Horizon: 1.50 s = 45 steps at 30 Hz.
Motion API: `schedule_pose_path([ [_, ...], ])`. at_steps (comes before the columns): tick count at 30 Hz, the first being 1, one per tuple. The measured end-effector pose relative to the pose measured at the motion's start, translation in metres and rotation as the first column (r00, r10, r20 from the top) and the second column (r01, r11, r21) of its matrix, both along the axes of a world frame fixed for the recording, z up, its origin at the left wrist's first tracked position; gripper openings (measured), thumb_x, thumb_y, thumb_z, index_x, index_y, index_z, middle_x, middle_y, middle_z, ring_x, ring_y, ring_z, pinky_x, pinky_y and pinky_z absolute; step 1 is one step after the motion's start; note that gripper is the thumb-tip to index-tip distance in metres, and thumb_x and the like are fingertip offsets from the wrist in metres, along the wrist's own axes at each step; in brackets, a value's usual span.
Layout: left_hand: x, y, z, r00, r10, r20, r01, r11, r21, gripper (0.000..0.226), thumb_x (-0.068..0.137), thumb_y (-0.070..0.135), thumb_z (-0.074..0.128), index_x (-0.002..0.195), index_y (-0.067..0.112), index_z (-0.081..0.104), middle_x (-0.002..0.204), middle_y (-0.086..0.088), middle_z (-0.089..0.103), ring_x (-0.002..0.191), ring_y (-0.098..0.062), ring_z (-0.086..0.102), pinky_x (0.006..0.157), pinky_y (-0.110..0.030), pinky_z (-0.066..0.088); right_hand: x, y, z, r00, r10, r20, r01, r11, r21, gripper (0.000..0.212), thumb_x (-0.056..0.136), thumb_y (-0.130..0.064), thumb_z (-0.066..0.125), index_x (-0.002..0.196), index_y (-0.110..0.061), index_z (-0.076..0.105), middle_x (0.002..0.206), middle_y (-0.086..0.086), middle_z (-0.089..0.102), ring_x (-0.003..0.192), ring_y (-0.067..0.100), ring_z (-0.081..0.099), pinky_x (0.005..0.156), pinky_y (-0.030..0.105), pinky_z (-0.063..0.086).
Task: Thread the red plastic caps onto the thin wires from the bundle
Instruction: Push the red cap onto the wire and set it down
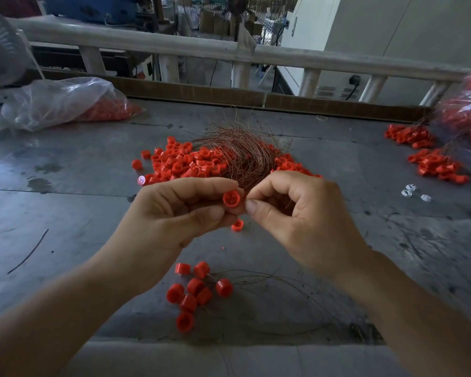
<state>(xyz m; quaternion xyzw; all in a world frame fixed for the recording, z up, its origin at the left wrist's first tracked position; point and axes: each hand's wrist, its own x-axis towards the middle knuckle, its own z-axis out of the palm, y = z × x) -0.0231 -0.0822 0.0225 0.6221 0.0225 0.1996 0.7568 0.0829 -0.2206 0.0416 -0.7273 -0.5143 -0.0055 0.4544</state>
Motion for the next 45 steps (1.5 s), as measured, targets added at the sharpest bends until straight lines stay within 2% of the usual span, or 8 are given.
schedule_pose_path([
  [4,0.000,-0.003,0.001,1.000,0.010,0.000,-0.010,1.000,-0.030,0.026,0.062,0.009,0.063,0.083,0.018,0.076,0.087,-0.005,0.074,0.082,-0.016,0.070,0.068,-0.019,0.054,-0.001,0.000,0.000,1.000,0.001,0.008,-0.001,1.000,-0.008,0.008,0.077,-0.007,0.067,0.070,-0.008,0.067,0.060,-0.012,0.056,0.061,0.003,0.053,0.054,0.009,0.039],
  [8,-0.003,-0.001,0.001,0.999,-0.040,0.014,0.040,0.999,-0.027,0.031,0.056,0.018,0.074,0.088,0.017,0.075,0.093,-0.007,0.073,0.087,-0.019,0.070,0.071,-0.021,0.054,-0.002,-0.001,0.001,1.000,0.000,0.006,0.000,1.000,-0.003,0.009,0.077,-0.006,0.068,0.069,-0.009,0.066,0.058,-0.011,0.057,0.059,0.002,0.054,0.053,0.008,0.039],
  [15,-0.003,-0.004,0.004,0.999,0.035,-0.015,-0.036,0.996,-0.077,0.027,0.049,0.010,0.066,0.074,0.013,0.076,0.079,-0.008,0.074,0.075,-0.018,0.071,0.063,-0.019,0.055,-0.002,-0.002,0.002,1.000,0.013,0.010,-0.013,1.000,-0.008,0.008,0.076,-0.011,0.065,0.069,-0.012,0.066,0.061,-0.009,0.059,0.061,0.003,0.055,0.054,0.008,0.039],
  [24,-0.004,-0.003,0.007,1.000,-0.003,-0.018,0.001,0.992,-0.124,0.028,0.050,0.008,0.066,0.075,0.013,0.076,0.073,-0.007,0.073,0.069,-0.015,0.071,0.060,-0.018,0.054,0.002,-0.004,0.010,0.953,0.098,-0.288,-0.099,0.995,0.013,0.024,0.079,-0.002,0.064,0.079,-0.026,0.063,0.064,-0.007,0.058,0.054,0.001,0.056,0.050,0.010,0.041],
  [33,-0.006,-0.004,0.007,0.990,-0.136,0.027,0.138,0.980,-0.145,0.023,0.059,0.006,0.063,0.077,0.013,0.075,0.081,-0.009,0.073,0.070,-0.013,0.070,0.060,-0.017,0.054,0.001,0.000,0.004,0.868,0.142,-0.475,-0.174,0.984,-0.023,0.029,0.075,0.000,0.070,0.073,-0.021,0.049,0.057,-0.007,0.059,0.050,0.004,0.054,0.042,0.017,0.041],
  [38,-0.005,-0.003,0.004,0.990,-0.141,0.010,0.140,0.970,-0.198,0.022,0.057,0.007,0.064,0.076,0.011,0.075,0.077,-0.010,0.073,0.069,-0.014,0.070,0.059,-0.018,0.055,0.005,-0.001,0.006,0.877,0.146,-0.459,-0.215,0.971,-0.102,0.023,0.074,-0.010,0.072,0.073,-0.021,0.052,0.056,-0.008,0.061,0.050,0.003,0.056,0.041,0.017,0.041],
  [41,-0.007,-0.003,0.004,0.986,-0.166,0.011,0.165,0.963,-0.214,0.023,0.058,0.008,0.069,0.080,0.010,0.075,0.079,-0.011,0.072,0.071,-0.016,0.070,0.061,-0.020,0.055,0.022,-0.011,0.019,0.869,0.077,-0.488,-0.199,0.959,-0.204,0.022,0.063,-0.033,0.066,0.073,-0.017,0.054,0.052,-0.002,0.062,0.039,0.003,0.051,0.035,0.014,0.036],
  [45,-0.006,-0.003,0.003,0.988,-0.147,-0.057,0.131,0.968,-0.214,0.022,0.057,0.007,0.065,0.075,0.011,0.075,0.076,-0.009,0.072,0.068,-0.015,0.070,0.059,-0.019,0.054,0.044,-0.026,0.026,0.865,-0.032,-0.501,-0.197,0.897,-0.397,0.029,0.063,-0.039,0.061,0.073,-0.012,0.057,0.045,0.000,0.058,0.030,0.004,0.043,0.030,0.012,0.029],
])
